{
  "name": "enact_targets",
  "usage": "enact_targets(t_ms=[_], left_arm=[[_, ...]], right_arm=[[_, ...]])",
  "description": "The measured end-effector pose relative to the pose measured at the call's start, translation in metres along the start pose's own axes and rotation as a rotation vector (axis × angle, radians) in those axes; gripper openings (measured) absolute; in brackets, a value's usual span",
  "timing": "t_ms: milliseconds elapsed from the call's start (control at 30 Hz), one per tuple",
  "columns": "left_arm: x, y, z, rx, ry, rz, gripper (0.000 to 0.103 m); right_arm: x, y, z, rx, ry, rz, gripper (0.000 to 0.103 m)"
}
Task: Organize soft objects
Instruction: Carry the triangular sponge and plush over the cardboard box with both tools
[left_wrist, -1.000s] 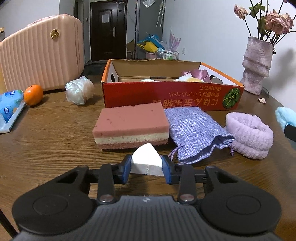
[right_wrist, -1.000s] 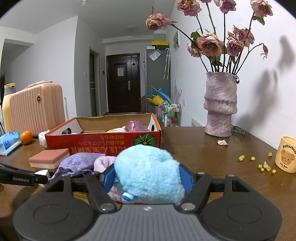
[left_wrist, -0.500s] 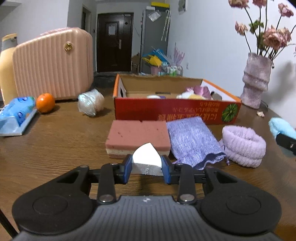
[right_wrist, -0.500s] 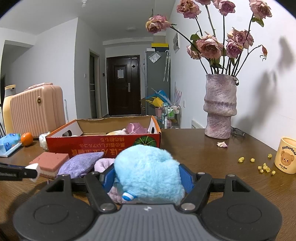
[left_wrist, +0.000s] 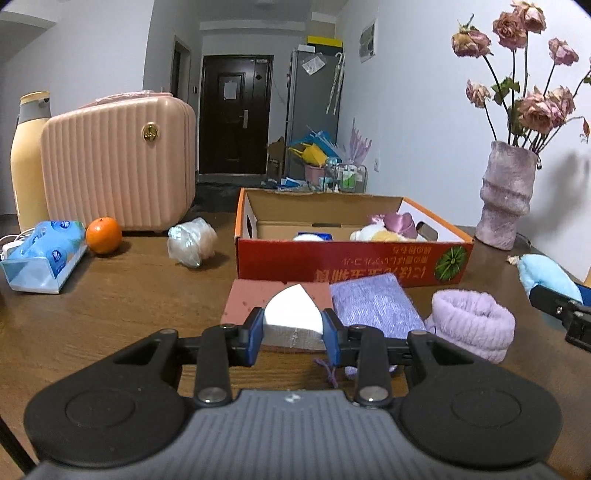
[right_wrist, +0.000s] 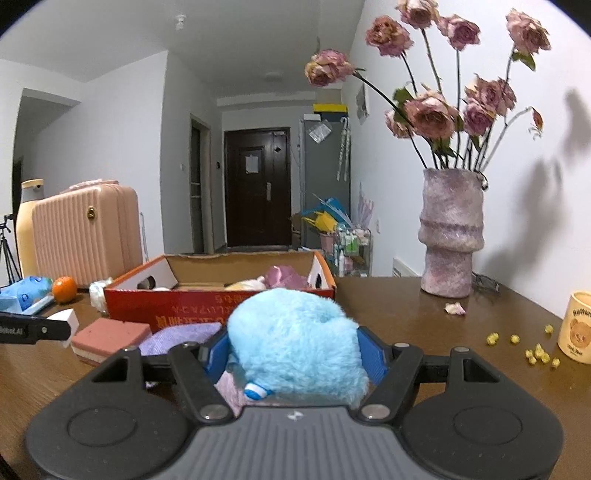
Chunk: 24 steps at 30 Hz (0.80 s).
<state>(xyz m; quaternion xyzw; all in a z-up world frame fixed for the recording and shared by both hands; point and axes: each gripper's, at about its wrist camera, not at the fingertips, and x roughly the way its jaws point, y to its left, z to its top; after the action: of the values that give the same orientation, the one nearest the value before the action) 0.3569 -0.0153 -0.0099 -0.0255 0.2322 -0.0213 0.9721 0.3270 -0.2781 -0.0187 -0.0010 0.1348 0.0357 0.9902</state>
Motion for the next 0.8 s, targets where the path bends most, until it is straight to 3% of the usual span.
enact_targets(t_ms=[800], left_arm=[[0.05,-0.022,0.049,-0.056,-0.1,-0.022,0.034]], right_arm=[[0.076,-0.001,0.03,-0.05,-0.066,0.066,0.07]])
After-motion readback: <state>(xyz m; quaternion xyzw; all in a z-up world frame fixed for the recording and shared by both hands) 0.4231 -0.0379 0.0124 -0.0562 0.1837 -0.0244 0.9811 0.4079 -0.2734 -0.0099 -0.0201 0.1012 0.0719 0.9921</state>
